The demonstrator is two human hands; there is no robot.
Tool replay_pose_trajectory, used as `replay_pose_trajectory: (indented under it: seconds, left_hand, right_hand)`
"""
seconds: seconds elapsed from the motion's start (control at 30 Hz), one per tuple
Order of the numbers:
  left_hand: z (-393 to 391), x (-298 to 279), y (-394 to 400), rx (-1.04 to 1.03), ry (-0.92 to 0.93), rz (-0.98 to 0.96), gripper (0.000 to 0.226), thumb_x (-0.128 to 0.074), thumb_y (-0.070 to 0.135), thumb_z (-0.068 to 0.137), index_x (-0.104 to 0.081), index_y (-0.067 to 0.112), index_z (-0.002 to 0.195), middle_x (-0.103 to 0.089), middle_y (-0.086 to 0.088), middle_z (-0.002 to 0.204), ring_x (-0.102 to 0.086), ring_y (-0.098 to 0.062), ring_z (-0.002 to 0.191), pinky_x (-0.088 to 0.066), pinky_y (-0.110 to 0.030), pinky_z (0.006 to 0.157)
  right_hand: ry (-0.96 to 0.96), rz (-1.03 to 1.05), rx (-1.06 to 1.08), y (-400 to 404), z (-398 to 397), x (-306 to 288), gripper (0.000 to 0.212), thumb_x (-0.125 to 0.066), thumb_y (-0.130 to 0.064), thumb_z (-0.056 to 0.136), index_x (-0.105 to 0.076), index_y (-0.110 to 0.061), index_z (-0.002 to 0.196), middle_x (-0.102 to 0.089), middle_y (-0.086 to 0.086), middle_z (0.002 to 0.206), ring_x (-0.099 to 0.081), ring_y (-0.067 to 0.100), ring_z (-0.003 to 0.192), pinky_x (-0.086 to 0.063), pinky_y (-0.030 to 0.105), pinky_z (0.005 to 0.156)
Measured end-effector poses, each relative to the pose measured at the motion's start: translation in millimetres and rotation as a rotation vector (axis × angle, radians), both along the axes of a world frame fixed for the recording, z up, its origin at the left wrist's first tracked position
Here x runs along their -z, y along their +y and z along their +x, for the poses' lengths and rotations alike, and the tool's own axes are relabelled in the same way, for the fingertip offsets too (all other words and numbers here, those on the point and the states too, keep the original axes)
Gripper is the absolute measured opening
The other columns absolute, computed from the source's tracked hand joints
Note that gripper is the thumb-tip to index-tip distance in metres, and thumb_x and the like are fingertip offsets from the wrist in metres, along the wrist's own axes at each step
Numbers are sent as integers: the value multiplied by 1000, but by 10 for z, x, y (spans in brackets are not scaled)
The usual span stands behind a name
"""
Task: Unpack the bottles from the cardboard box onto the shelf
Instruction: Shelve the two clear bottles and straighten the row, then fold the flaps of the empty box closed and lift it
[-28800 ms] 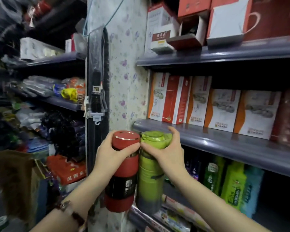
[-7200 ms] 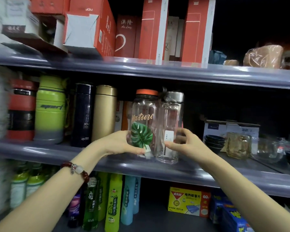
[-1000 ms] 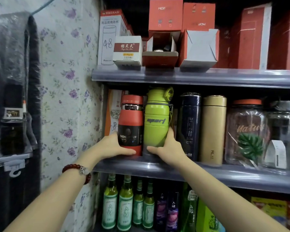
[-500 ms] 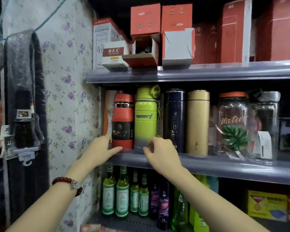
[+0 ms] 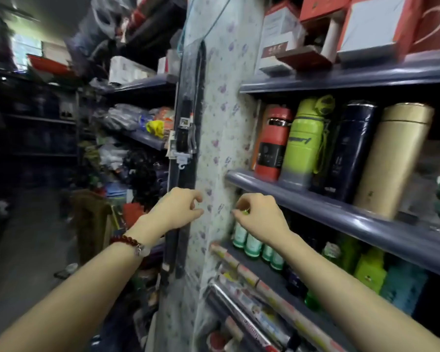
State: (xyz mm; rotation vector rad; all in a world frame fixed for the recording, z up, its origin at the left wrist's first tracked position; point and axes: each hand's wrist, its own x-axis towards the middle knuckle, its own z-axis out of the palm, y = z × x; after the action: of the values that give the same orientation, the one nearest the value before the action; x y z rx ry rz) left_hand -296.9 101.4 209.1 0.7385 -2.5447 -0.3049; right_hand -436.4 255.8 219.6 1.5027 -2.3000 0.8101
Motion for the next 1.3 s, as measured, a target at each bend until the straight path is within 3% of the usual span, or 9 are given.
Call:
replay_pose_trajectory:
  seconds: [0.23, 0.4, 0.5, 0.63, 0.8, 0.9, 1.0, 1.1, 1.3]
  left_hand:
    - [1235, 466, 253, -250, -137, 64, 30, -60, 30, 88, -65, 14, 113, -70, -7, 100, -65, -25, 94, -50, -31, 73]
    - [2089, 1117, 401, -414, -198, 152, 30, -62, 29, 86, -66, 15, 112, -71, -5, 103, -65, -25, 98, -52, -33, 83]
    - [2527, 1627, 483, -484, -274, 243, 29, -62, 30, 85, -68, 16, 109, -72, -7, 103, -66, -27, 98, -53, -34, 84]
    - [2949, 2319, 571, -578, -362, 375, 32, -59, 32, 88, -64, 16, 115, -71, -8, 108, -64, -28, 103, -49, -32, 85]
    - [3232, 3058, 792, -688, -425, 534, 33, -58, 32, 90, -61, 15, 119, -68, -8, 110, -63, -25, 101, -52, -35, 85]
    - [3293, 3489, 860, -753, -443, 583, 32, -58, 32, 91, -61, 16, 118, -69, -6, 108, -64, -23, 97, -53, -36, 83]
    - [3273, 3971, 868, -785, -463, 632, 32, -55, 31, 92, -58, 16, 120, -67, -7, 112, -63, -24, 98, -53, -36, 82]
    - [3220, 4523, 858, -789, -476, 660, 31, -54, 31, 93, -57, 17, 120, -65, -6, 112, -62, -23, 96, -53, -34, 79]
    - [3109, 5863, 782, -804, -461, 674, 27, -54, 31, 91, -59, 21, 116, -64, -3, 109, -61, -19, 92, -48, -29, 73]
  right_hand:
    - [-95, 253, -225, -298, 753, 683, 18, -62, -33, 83, -69, -17, 87, -72, 8, 96, -65, 29, 95, -52, 35, 79]
    - [-132, 399, -353, -530, 1443, 1359, 20, -63, -34, 81, -69, -16, 85, -72, 11, 97, -66, 32, 97, -52, 36, 77]
    - [-143, 481, -423, -615, 1822, 1841, 15, -62, -33, 81, -61, -20, 74, -71, 12, 94, -65, 33, 93, -48, 33, 70]
    - [-180, 591, -468, -666, 2176, 2575, 23, -62, -31, 81, -67, -9, 82, -71, 15, 89, -66, 34, 87, -55, 38, 71]
    - [-246, 717, -513, -632, 2347, 3309, 19, -61, -30, 83, -62, -12, 79, -70, 13, 91, -63, 32, 90, -44, 30, 70]
    - [-254, 741, -517, -661, 2328, 3723, 17, -61, -26, 87, -69, -11, 86, -70, 11, 91, -64, 30, 90, -38, 26, 68]
    - [-267, 777, -518, -729, 2268, 4229, 20, -59, -28, 90, -69, -11, 94, -69, 8, 92, -63, 24, 85, -42, 27, 67]
    - [-292, 806, -519, -730, 2206, 4795, 19, -60, -29, 88, -68, -14, 94, -68, 6, 93, -65, 25, 88, -55, 35, 75]
    - [-316, 901, -504, -580, 2113, 6118, 14, -58, -29, 90, -63, -16, 93, -63, 5, 90, -63, 26, 92, -48, 30, 72]
